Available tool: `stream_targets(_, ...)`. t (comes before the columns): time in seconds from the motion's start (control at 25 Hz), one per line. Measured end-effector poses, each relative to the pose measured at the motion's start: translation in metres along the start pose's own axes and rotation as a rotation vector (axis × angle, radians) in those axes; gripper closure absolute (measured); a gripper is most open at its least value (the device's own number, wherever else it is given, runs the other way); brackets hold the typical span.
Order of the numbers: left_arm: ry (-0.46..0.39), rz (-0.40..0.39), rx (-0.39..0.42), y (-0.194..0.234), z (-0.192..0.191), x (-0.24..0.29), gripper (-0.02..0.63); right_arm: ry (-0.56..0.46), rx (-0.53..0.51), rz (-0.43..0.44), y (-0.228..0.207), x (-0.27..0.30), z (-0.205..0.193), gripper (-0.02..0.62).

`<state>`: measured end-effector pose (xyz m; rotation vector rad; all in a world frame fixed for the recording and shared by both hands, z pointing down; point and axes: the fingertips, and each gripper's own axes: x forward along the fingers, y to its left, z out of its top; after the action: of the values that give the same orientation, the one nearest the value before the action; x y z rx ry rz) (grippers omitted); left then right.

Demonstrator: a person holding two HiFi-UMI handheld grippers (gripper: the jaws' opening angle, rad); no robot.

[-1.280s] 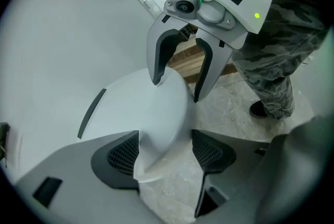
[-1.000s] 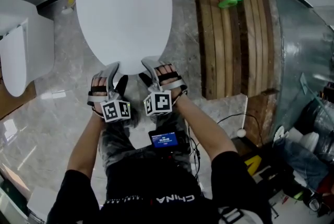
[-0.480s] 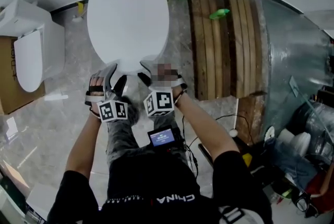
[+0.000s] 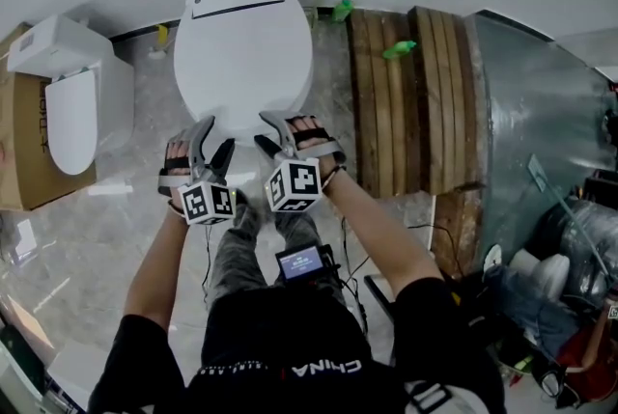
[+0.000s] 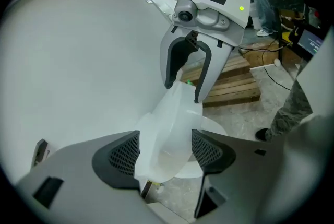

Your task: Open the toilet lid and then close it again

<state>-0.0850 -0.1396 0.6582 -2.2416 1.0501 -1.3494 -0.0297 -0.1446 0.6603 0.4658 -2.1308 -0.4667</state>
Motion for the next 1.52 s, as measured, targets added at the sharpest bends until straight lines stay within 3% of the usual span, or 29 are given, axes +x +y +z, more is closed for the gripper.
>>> stream_targets(0.48,-0.033,0.088,-0.038,0.068,0.027,-0.019,0.312,-0.059,0.047,-0.074,-0.062,-0.022,0.037,0.388)
stream_targets(1.04,-0.047,0.108,-0.092,0.135,0.055,-0.026,0.524,-0.089,0.137,-0.088,-0.131,-0.033,0.082,0.529)
stream_targets(1.24,-0.04,0.095,-0.121,0.156,0.063,-0.024,0.563,-0.097,0.229,-0.051,-0.152,-0.032,0.091,0.554)
stream_targets(1.44,-0.029,0.04,-0.17,0.168,0.067,-0.021,0.583,-0.111,0.349,0.043,-0.165,-0.031,0.095,0.555)
stream_targets(1.52,-0.016,0.023,-0.175,0.171,0.068,-0.021,0.586,-0.116,0.349,0.057,-0.168,-0.032,0.096,0.555)
